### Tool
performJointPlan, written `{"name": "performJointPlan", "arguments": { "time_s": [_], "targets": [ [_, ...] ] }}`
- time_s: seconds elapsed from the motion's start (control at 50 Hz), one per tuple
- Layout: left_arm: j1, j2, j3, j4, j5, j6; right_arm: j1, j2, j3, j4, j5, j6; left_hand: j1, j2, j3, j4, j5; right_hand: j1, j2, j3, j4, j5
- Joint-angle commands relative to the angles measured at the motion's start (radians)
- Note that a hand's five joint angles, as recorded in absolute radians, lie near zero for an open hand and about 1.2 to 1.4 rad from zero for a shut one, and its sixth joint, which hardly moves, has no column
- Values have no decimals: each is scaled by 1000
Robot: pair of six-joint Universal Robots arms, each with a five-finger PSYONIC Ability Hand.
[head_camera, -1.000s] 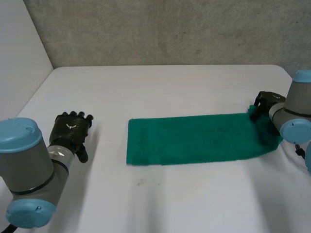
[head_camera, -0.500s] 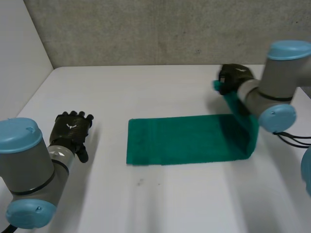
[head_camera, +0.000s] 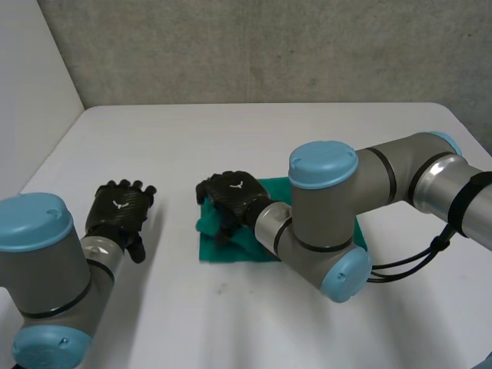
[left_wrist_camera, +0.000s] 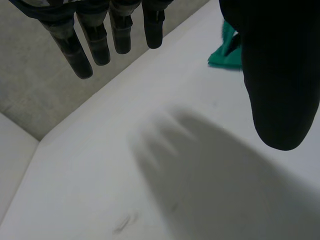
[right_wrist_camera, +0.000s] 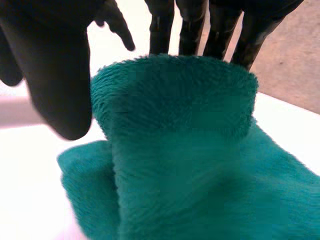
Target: Fold the towel.
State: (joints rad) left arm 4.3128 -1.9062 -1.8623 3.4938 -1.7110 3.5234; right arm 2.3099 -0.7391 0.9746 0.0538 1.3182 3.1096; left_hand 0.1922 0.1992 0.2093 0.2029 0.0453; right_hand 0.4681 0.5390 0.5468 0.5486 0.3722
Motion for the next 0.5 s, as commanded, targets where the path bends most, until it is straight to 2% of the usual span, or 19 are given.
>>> {"name": "performJointPlan", "arguments": {
  "time_s": [0.02, 0.08, 0.12, 0.18, 0.2, 0.24, 0.28, 0.38, 0.5],
  "targets": [
    [-54, 7, 29, 5, 2, -1, -20, -112, 38, 24, 55, -37, -18, -25, -35, -28, -45, -166, -237, -244, -246, -244],
    [-74, 16, 48, 16, 2, -1, -30, -163, 88, 24, 52, -37, -18, -25, -35, -28, -45, -201, -272, -280, -281, -280],
    [-114, 29, 84, 36, 1, -1, -104, -267, 218, 18, 52, -52, -18, -25, -35, -28, -45, -216, -287, -294, -296, -294],
    [-154, 36, 130, 39, -4, -4, -145, -305, 280, 15, 52, -60, -18, -25, -35, -28, -45, -216, -287, -294, -296, -294],
    [-192, 36, 171, 39, -4, -23, -173, -322, 323, 12, 49, -71, -18, -25, -35, -28, -45, -216, -287, -294, -296, -294],
    [-206, 36, 186, 39, -4, -34, -184, -330, 346, 9, 47, -80, -18, -25, -35, -28, -45, -216, -287, -294, -296, -294],
    [-251, 26, 248, 34, -4, -93, -225, -347, 424, -8, 49, -135, -18, -25, -35, -28, -45, -213, -284, -292, -293, -292],
    [-269, -45, 340, -1, 16, -202, -280, -355, 513, -46, 58, -222, -8, -15, -25, -19, -36, -192, -263, -271, -273, -271],
    [-274, -180, 442, -105, 60, -233, -348, -361, 619, -173, 105, -293, -8, -15, -25, -19, -36, -131, -202, -210, -211, -210]
  ]
}}
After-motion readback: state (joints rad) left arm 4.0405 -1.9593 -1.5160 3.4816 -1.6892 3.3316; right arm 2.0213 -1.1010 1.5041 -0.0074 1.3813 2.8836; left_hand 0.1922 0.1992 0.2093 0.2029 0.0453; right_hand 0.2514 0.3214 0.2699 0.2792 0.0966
